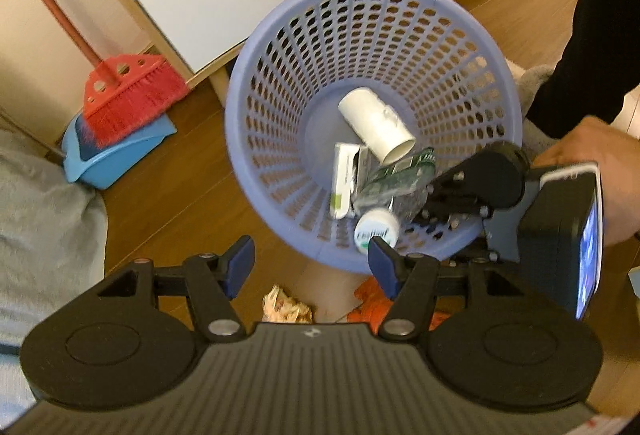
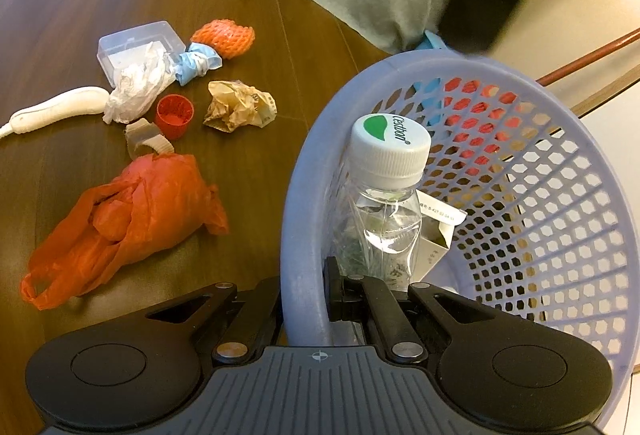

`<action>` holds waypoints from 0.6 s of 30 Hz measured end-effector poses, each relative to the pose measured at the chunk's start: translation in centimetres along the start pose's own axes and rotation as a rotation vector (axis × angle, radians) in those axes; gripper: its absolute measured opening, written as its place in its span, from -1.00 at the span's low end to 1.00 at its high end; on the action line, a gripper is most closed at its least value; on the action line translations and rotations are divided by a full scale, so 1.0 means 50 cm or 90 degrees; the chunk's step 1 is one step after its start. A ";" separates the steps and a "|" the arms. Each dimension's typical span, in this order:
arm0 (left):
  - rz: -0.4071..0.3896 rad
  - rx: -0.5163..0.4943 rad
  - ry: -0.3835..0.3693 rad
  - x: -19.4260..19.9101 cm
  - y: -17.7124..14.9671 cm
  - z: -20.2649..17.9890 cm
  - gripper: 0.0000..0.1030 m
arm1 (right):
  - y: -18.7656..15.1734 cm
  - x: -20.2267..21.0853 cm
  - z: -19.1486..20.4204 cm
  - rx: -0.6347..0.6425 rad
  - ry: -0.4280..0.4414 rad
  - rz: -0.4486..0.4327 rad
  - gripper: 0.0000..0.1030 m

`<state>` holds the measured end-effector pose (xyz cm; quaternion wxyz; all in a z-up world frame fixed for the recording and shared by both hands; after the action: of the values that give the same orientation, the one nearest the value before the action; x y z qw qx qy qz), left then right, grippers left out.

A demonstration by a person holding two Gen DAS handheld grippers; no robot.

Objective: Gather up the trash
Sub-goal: 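Grasp the white foam strip with the left gripper and lift it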

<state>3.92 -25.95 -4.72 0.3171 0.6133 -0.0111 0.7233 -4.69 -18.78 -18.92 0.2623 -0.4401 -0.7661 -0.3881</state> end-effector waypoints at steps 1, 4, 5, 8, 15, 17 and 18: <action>0.003 0.004 0.002 0.004 -0.009 0.003 0.13 | 0.000 0.000 0.000 0.001 0.000 0.000 -1.00; 0.016 0.026 0.014 0.014 -0.045 0.012 0.13 | 0.000 0.000 0.001 0.001 0.000 0.000 -1.00; 0.021 0.039 0.017 0.016 -0.060 0.017 0.13 | 0.000 0.000 0.001 0.001 0.000 0.000 -1.00; 0.039 0.082 0.024 0.017 -0.108 0.026 0.13 | -0.001 -0.001 0.002 0.001 0.001 0.000 -1.00; 0.089 0.217 0.046 0.004 -0.240 0.032 0.14 | -0.002 0.000 0.006 0.003 0.001 -0.001 -1.00; 0.102 0.277 0.061 0.001 -0.284 0.040 0.15 | -0.002 0.000 0.006 0.002 0.000 0.000 -1.00; 0.104 0.313 0.067 0.000 -0.307 0.044 0.16 | -0.002 0.000 0.007 0.003 0.000 0.000 -1.00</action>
<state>13.11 -14.59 -9.89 0.0994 0.6308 0.1318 0.7582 -4.79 -18.53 -19.14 0.2631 -0.4392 -0.7673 -0.3862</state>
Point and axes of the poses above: each gripper's, at about its wrist camera, not at the fingertips, and x roughly against the way its jaws point, z to its left, y to its top, the point moved 2 cm from there along -x, roughly the way its jaws point, and after that the axes turned 1 degree about z, right-handed, at the moved point
